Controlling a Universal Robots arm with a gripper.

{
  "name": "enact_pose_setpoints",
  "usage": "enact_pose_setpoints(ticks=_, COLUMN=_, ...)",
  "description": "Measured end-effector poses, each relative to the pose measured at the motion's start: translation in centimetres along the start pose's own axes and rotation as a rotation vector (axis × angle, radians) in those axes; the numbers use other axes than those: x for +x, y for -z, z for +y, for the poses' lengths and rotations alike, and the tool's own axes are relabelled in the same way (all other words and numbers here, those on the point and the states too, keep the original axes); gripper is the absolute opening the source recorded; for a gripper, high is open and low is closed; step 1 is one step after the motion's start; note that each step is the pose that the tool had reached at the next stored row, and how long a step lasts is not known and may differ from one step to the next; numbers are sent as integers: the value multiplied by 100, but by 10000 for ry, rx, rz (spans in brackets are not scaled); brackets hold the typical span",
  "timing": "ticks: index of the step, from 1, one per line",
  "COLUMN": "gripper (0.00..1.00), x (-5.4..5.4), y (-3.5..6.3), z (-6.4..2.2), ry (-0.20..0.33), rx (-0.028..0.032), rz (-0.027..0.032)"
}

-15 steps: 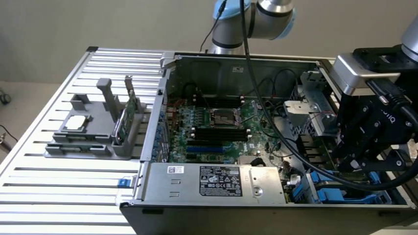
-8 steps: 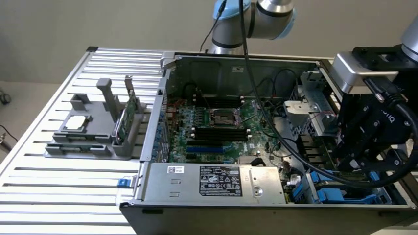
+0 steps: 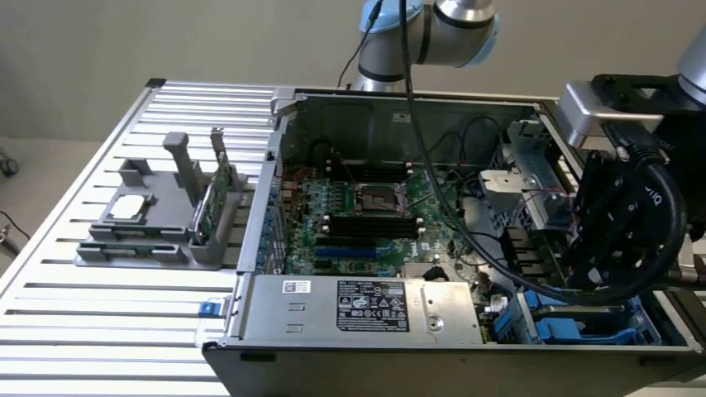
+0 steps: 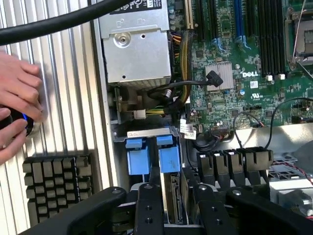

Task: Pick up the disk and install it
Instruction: 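Insert the first disk wire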

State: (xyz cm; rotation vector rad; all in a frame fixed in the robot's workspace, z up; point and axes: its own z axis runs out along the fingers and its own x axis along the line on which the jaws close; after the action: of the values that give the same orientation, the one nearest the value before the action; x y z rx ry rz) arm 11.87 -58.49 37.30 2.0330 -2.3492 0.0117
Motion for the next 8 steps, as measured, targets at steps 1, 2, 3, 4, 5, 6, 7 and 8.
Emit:
enact_pose_setpoints(ticks=1, gripper=32, x=0, y=0, z=0, ry=-161, rx=-5, rz=-3)
enact_pose_setpoints(ticks=2, gripper=32, x=0, y=0, z=0, ry=-320, rx=-10, rz=-5)
enact_pose_setpoints(ticks=3, gripper=32, x=0, y=0, z=-1, ry=-484, rx=-15, rz=-8)
enact_pose_setpoints(ticks=4, gripper=32, x=0, y=0, z=-1, ry=-647, rx=-20, rz=-12)
enact_pose_setpoints(ticks=5, gripper=32, x=0, y=0, z=-1, ry=-831, rx=-26, rz=-15)
enact_pose_setpoints(ticks=6, gripper=32, x=0, y=0, z=0, ry=-1001, rx=-31, rz=-17)
enact_pose_setpoints(ticks=7, gripper=32, x=0, y=0, z=-1, ry=-1175, rx=-37, rz=-20)
enact_pose_setpoints(ticks=8, gripper=32, x=0, y=0, z=-1, ry=-1350, rx=-42, rz=-23)
